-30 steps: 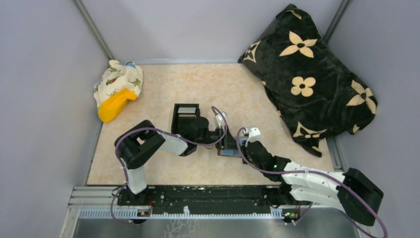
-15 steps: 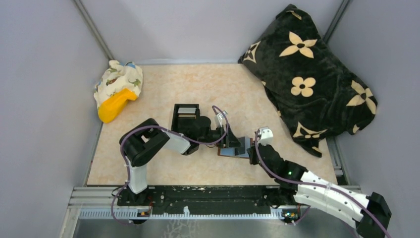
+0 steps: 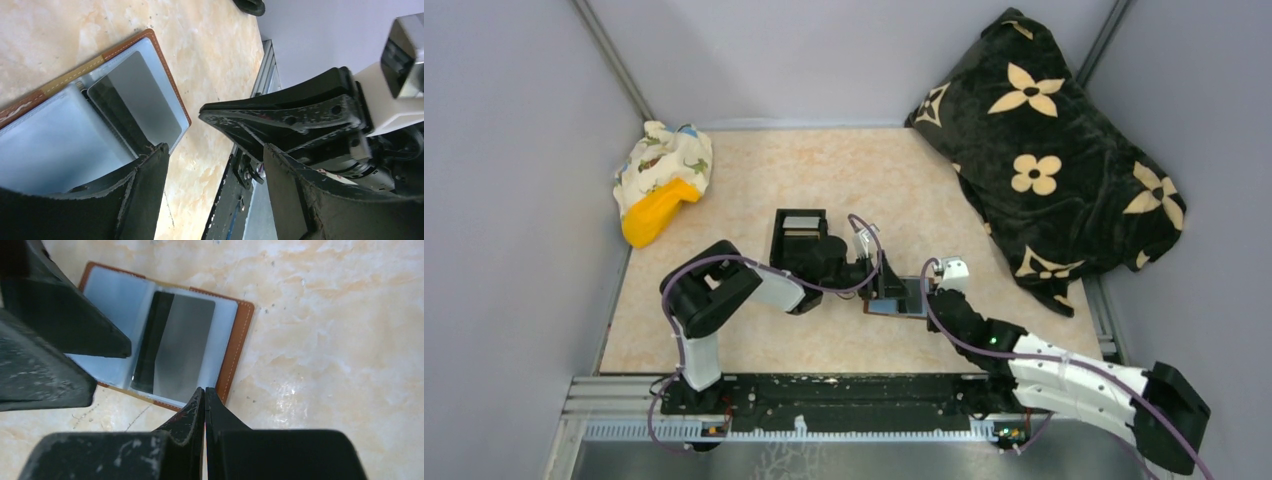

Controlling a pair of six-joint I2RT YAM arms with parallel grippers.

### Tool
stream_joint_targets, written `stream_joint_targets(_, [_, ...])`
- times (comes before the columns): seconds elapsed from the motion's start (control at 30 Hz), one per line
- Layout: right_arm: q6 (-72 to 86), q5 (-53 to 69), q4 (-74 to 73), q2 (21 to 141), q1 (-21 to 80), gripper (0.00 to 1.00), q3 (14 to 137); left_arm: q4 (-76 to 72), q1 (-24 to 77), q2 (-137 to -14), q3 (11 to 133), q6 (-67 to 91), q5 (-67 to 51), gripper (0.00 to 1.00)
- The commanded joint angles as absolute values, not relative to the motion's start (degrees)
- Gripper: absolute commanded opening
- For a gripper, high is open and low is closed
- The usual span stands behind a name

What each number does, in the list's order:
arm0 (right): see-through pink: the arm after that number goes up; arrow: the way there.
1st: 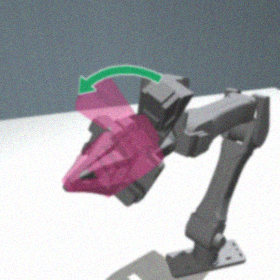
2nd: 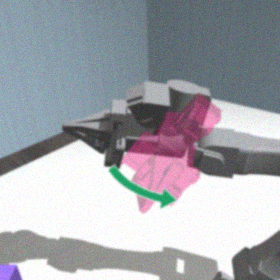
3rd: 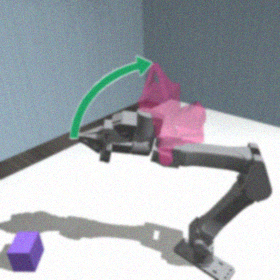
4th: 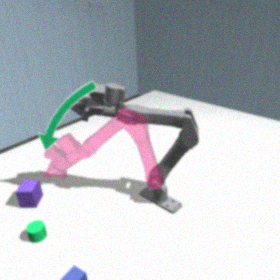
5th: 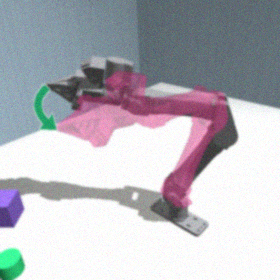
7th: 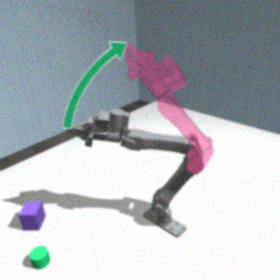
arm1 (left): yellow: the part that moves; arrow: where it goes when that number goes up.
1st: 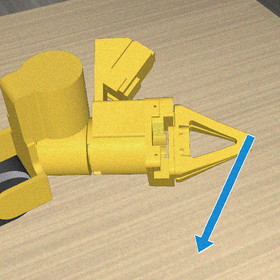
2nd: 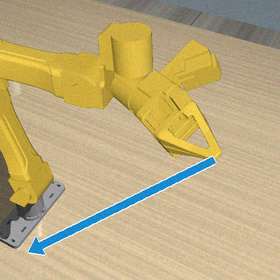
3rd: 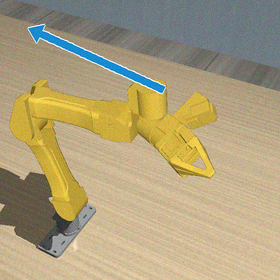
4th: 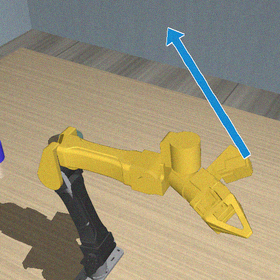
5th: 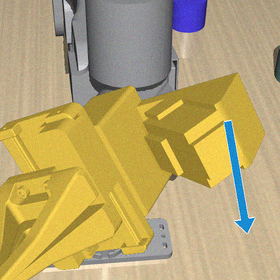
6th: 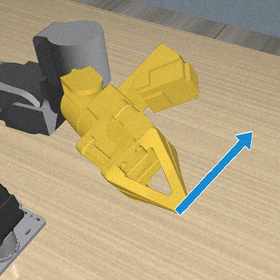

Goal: Take the credit cards out of the card holder

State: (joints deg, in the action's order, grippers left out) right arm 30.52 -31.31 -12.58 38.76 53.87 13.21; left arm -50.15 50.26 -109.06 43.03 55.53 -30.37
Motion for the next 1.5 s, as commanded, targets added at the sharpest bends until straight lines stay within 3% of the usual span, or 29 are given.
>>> stream_joint_targets(0.0, [30.90, -28.48, 0.13, 44.36, 53.43, 0.00, 12.95, -47.53, 49.84, -105.22, 40.87, 53.02, -27.87, 0.75])
stream_joint_targets(0.33, [29.55, -24.02, 6.50, 51.95, 50.18, 0.00, 12.02, -48.38, 48.69, -105.18, 38.38, 53.52, -28.24, 0.76])
stream_joint_targets(1.17, [36.95, -19.91, 1.73, 55.63, 46.58, 0.00, 13.36, -47.37, 48.65, -109.49, 42.69, 54.37, -29.44, 0.75])
stream_joint_targets(1.47, [37.30, -20.07, 0.58, 54.03, 46.34, 0.00, 13.19, -36.27, 48.69, -108.01, 42.86, 48.98, -20.88, 0.75])
